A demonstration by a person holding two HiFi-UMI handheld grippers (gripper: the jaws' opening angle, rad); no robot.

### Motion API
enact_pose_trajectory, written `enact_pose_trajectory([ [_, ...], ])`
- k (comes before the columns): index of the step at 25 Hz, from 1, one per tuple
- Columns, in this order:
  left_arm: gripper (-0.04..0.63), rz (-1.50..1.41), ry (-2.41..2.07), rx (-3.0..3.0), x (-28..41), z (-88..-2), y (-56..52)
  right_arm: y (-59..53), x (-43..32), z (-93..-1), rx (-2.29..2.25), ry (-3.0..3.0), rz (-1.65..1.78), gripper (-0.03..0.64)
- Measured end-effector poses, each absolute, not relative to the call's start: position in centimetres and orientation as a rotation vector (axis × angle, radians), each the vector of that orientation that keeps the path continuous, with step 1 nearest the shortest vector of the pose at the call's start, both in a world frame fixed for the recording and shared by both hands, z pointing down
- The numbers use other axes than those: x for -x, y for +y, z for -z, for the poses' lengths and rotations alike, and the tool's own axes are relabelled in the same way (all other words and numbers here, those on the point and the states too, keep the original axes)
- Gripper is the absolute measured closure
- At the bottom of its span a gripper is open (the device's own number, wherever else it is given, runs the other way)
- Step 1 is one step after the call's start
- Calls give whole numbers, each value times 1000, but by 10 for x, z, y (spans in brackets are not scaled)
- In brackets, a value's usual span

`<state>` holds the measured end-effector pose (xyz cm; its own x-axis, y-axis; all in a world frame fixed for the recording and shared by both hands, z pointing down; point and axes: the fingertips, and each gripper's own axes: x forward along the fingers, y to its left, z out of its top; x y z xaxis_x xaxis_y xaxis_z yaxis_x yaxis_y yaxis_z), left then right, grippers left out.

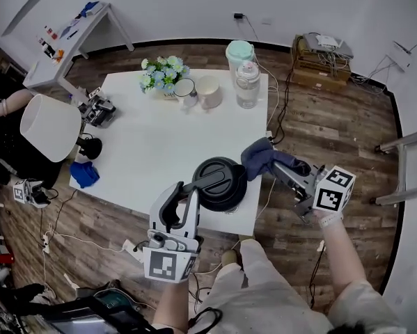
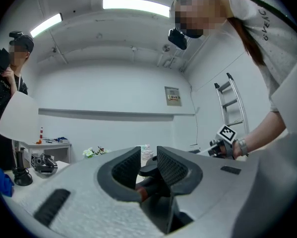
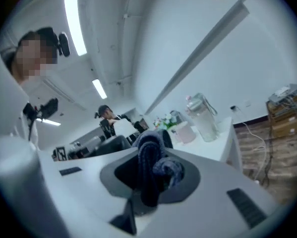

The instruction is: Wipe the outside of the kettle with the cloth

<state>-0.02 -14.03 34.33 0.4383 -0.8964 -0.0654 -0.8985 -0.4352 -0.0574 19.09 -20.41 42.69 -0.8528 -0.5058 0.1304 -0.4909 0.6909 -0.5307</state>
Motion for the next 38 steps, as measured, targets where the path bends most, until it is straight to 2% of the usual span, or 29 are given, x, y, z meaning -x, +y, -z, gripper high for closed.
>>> enact_pose_trajectory([
  [5,489,-66,1639,2630,1,-340,-144,-229,-150,-344,243,3076,708,554],
  [9,489,-93,1671,2659,-1,-337,-142,-220,-115,-341,-428,3151,901,554],
  [11,489,-104,1674,2648,0,-337,-142,-217,-106,-368,-572,3158,1040,554],
  [17,489,-133,1704,2651,3,-334,-143,-226,-102,-433,-657,3088,1315,554],
  [27,489,-234,1689,2621,9,-328,-141,-221,-103,-518,-562,3228,1559,554],
  [33,489,-277,1669,2627,11,-329,-140,-224,-100,-551,-361,3492,1482,554],
  [38,489,-373,1658,2652,16,-329,-140,-250,-91,-505,-332,3551,1123,554],
])
